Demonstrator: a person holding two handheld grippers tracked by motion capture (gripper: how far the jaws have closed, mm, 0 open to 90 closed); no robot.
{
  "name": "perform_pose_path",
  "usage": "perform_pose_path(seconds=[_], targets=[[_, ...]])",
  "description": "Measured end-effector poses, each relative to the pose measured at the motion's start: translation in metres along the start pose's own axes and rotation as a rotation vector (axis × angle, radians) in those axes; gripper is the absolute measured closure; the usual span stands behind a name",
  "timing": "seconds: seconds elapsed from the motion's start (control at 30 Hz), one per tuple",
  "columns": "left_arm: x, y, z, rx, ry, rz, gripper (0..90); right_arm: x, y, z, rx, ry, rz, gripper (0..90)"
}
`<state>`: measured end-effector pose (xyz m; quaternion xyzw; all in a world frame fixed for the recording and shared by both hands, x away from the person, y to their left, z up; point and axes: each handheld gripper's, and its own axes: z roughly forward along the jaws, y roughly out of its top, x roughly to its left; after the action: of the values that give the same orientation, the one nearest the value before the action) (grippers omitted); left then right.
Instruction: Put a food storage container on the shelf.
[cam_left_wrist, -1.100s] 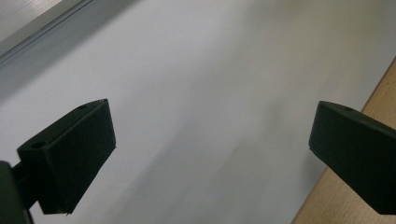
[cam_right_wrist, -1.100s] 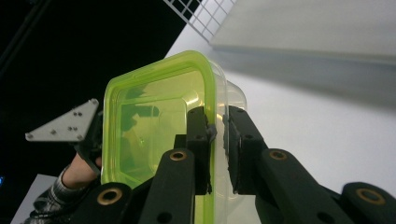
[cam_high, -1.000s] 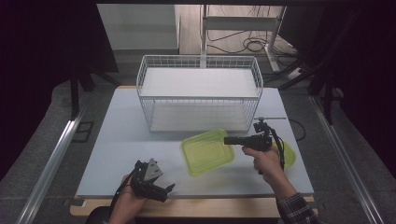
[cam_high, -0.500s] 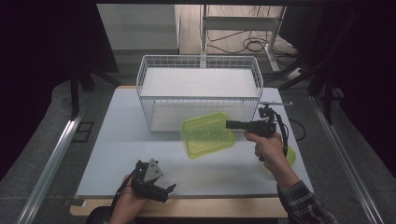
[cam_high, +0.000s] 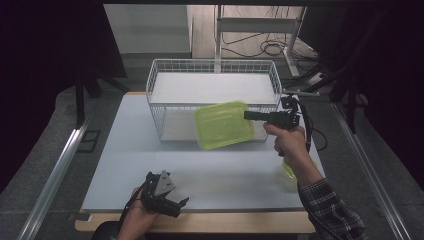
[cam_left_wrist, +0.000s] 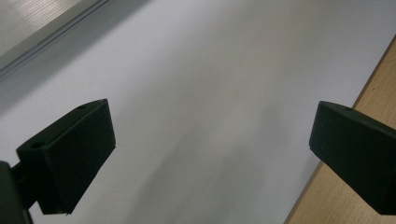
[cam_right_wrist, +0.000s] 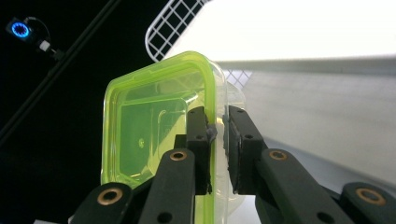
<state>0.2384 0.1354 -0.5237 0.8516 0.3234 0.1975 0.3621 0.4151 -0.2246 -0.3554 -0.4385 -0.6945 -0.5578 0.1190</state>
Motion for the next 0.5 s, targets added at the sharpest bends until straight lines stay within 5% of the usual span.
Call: perform_pose_path(seconds=[0.5], targets=[[0.0, 0.0, 0.0, -0.006, -0.004, -0.001, 0.1, 0.011, 0.042, 0.006, -0.064, -0.051, -0.012, 79.7]])
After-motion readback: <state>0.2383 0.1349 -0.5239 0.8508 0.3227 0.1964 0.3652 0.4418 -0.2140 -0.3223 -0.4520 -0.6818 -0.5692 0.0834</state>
